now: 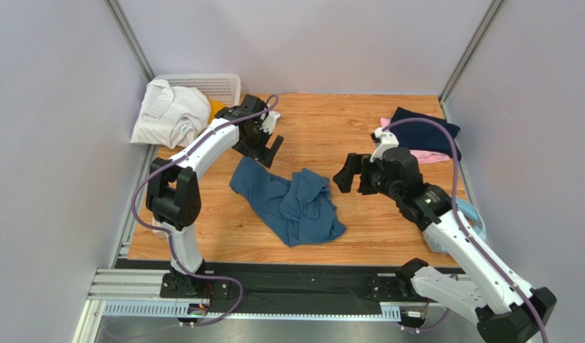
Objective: Fold and stack the t-shirts
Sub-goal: Flatten out the tshirt
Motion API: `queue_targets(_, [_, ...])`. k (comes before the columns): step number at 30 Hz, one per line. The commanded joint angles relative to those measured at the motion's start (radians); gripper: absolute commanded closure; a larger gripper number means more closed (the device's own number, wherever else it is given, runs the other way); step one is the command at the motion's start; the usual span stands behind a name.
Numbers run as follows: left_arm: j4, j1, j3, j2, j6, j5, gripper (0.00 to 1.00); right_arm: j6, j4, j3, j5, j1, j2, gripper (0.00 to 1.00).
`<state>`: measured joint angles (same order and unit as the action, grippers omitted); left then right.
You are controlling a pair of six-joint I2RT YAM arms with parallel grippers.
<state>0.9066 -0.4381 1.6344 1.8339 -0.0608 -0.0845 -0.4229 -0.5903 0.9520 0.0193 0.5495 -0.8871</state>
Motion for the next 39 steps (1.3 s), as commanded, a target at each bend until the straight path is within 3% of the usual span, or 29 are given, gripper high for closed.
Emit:
queue_targets(1, [-0.035, 0.064, -0.011, -0.024, 0.015, -0.043, 0.00, -0.040, 0.056, -0.051, 0.080, 0.006, -0.076, 0.00])
queue_targets(6, [-0.064, 0.136, -0.064, -0.007, 0.039, -0.069, 0.00, -0.034, 0.102, -0.056, 0.111, 0.006, -0.186, 0.00])
queue_targets(14, [-0.138, 0.147, -0.156, -0.019, 0.052, -0.097, 0.00, -0.039, 0.194, -0.010, 0.180, 0.001, -0.407, 0.02])
queue_targets(21, [-0.221, 0.147, -0.232, -0.042, 0.035, -0.115, 0.04, -0.045, 0.254, 0.045, 0.246, -0.019, -0.561, 0.20])
queue_targets(33, [-0.296, 0.160, -0.280, -0.027, 0.023, -0.086, 0.10, -0.062, 0.291, 0.145, 0.289, -0.039, -0.710, 0.38])
queue_targets(39, [-0.305, 0.170, -0.300, -0.030, 0.024, -0.092, 0.12, -0.083, 0.308, 0.140, 0.306, -0.042, -0.751, 0.39])
